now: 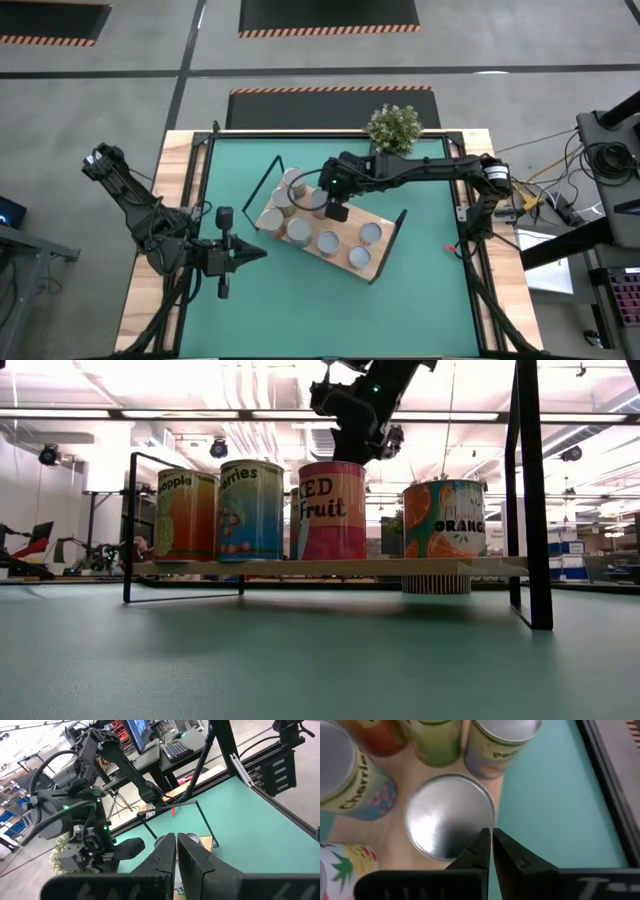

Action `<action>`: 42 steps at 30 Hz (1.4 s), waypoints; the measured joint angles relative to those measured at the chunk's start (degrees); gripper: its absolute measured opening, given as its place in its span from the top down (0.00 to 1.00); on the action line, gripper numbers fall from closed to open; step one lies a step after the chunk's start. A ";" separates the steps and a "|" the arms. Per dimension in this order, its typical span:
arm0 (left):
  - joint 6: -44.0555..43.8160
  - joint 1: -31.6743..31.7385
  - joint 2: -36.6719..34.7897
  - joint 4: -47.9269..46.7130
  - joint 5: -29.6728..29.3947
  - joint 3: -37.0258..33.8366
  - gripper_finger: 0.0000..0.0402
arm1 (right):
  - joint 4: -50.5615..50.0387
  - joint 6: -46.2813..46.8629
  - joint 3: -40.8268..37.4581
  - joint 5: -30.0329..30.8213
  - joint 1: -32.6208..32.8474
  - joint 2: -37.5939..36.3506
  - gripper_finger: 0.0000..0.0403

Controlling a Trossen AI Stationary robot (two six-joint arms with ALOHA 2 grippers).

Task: Pick and place cans onto a shelf
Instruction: Put the canned tomatoes on the shelf

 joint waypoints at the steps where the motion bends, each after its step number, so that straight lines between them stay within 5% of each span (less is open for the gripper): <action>1: 0.00 0.00 0.00 -0.04 0.00 0.00 1.00 | -0.75 -0.20 0.33 0.62 0.02 -0.09 0.98; 42: 0.20 0.00 0.00 -0.06 0.00 0.00 1.00 | 1.30 2.83 -0.12 -0.50 2.38 2.22 0.98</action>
